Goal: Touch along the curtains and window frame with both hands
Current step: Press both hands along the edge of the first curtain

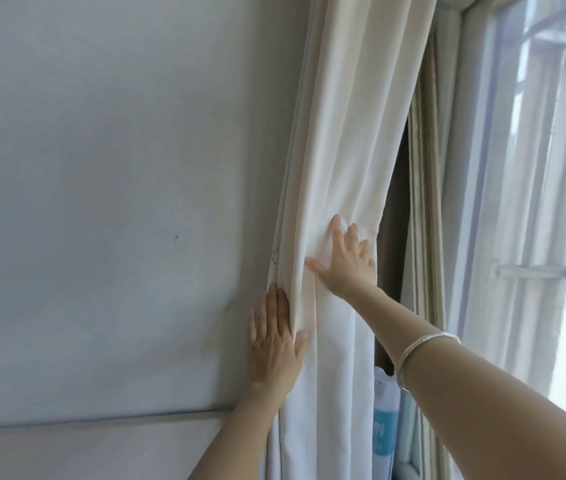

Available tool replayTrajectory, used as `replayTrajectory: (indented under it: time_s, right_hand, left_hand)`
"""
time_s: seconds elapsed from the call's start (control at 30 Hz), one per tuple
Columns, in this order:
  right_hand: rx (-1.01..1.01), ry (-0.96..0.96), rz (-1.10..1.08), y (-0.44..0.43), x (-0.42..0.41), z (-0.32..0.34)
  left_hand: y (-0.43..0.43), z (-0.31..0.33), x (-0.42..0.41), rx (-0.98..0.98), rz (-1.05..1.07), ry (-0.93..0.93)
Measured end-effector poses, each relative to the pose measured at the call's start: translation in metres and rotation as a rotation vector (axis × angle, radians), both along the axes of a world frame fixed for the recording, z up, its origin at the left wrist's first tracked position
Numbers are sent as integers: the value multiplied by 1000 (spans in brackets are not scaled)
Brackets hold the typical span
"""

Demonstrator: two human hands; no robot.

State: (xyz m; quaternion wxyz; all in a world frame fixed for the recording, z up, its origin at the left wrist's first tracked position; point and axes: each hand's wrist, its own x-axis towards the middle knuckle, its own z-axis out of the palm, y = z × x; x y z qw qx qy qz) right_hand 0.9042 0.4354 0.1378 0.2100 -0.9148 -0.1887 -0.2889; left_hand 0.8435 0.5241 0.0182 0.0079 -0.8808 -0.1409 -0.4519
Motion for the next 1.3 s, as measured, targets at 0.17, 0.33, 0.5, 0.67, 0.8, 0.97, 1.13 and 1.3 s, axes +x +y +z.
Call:
replayTrajectory:
  time_s: [0.17,0.33,0.5,0.67,0.8,0.97,1.13,1.3]
  right_hand:
    - [43,84,-35,-35,-74,-8]
    - [27,126,-90,-78,-151,-4]
    - [28,107,-153,-133,-226,4]
    - [24,55,-191,-189,-291,5]
    - [42,-29,-169,-242,-346,-3]
    - [32,-44,-205,-298,-411,-19]
    - [37,-62,-283,-341,-466,-13]
    - [36,-102,-418,-379,-519,-9]
  left_hand:
    - [-29,-4,-69,-15,-136,59]
    - [-61,1,-135,-69,-294,32]
    - [-100,5,-184,-129,-426,33]
    - [-145,9,-237,-138,-510,17]
    - [-193,-1,-285,-156,-617,15]
    - [-246,-17,-344,-183,-709,42]
    - [-279,-5,-390,-149,-773,60]
    - [-311,3,-423,-113,-953,60]
